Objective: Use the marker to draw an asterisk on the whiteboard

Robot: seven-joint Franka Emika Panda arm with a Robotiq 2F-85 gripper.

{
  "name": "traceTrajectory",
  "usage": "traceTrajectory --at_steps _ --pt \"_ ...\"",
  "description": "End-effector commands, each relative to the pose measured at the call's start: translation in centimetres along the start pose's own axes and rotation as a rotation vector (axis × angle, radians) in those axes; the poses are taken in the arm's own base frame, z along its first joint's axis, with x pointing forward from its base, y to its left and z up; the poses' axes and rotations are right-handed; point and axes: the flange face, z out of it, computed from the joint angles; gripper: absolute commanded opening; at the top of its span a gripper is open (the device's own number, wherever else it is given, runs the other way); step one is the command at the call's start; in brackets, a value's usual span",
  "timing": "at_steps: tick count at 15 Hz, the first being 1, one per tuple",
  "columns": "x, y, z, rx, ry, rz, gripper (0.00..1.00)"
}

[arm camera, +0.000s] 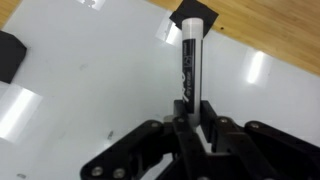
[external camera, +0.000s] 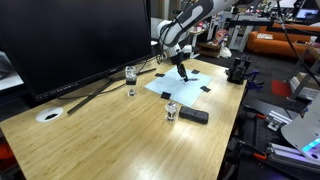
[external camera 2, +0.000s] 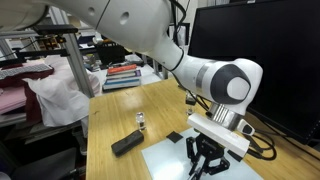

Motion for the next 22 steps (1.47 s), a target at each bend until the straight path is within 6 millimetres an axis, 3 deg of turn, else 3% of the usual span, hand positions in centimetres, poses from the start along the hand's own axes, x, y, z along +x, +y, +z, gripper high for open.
traceTrajectory --at_steps 1,8,22 --pt "0.2 0.5 0.6 0.007 -0.013 0.01 0.05" --pt "1.3 0.5 0.8 0.005 -0.026 0.003 0.05" --pt "0.9 1.5 2.3 0.016 -0.136 0.028 0.05"
